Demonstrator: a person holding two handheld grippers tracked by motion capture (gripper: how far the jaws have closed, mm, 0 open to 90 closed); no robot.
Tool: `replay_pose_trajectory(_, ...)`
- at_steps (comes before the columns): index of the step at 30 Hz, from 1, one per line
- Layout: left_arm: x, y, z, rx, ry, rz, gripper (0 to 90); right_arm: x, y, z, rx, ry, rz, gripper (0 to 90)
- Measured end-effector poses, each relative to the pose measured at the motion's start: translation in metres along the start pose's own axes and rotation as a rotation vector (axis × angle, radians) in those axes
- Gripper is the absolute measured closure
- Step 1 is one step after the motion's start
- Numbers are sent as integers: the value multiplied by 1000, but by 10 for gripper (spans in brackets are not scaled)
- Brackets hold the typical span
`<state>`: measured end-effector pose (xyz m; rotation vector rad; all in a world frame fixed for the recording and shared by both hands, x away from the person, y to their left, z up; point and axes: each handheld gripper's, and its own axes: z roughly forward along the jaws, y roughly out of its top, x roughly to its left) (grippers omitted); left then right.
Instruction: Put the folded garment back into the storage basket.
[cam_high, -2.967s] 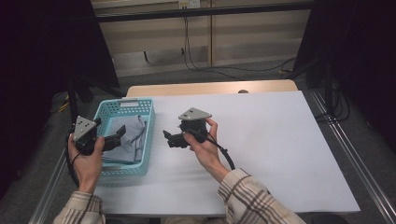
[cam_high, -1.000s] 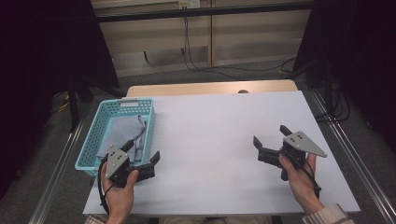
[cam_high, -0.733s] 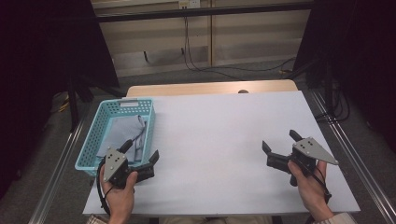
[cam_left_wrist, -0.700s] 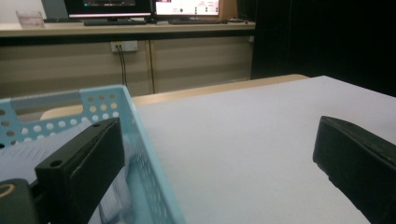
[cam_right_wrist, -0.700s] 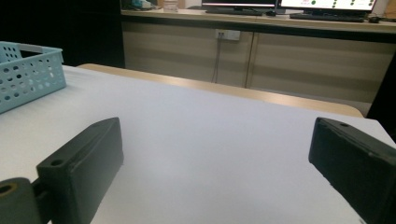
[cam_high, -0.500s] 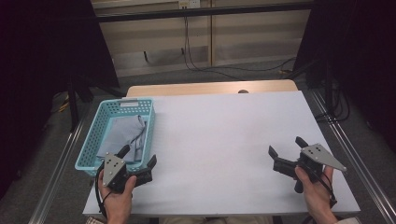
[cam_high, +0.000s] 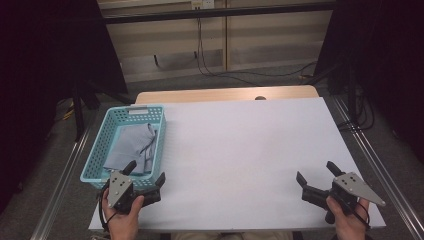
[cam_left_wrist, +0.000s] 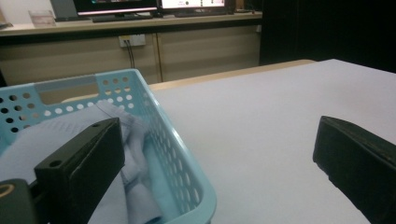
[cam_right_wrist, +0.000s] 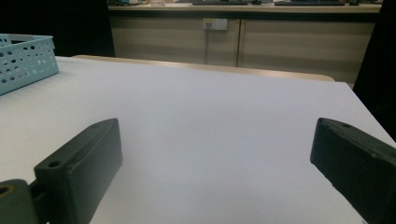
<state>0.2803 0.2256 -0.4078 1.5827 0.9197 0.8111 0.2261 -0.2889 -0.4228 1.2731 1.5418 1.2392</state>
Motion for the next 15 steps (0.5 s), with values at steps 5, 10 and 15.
replay_pose_trajectory(5,1,-2,2,14,2,-25,21,6,0,4,-5,9,-7,20)
replay_pose_trajectory(10,1,-2,1,21,8,-39,21,6,2,7,-9,6,12,20)
replay_pose_trajectory(15,2,-3,3,29,20,-61,21,6,2,8,-12,-1,8,20)
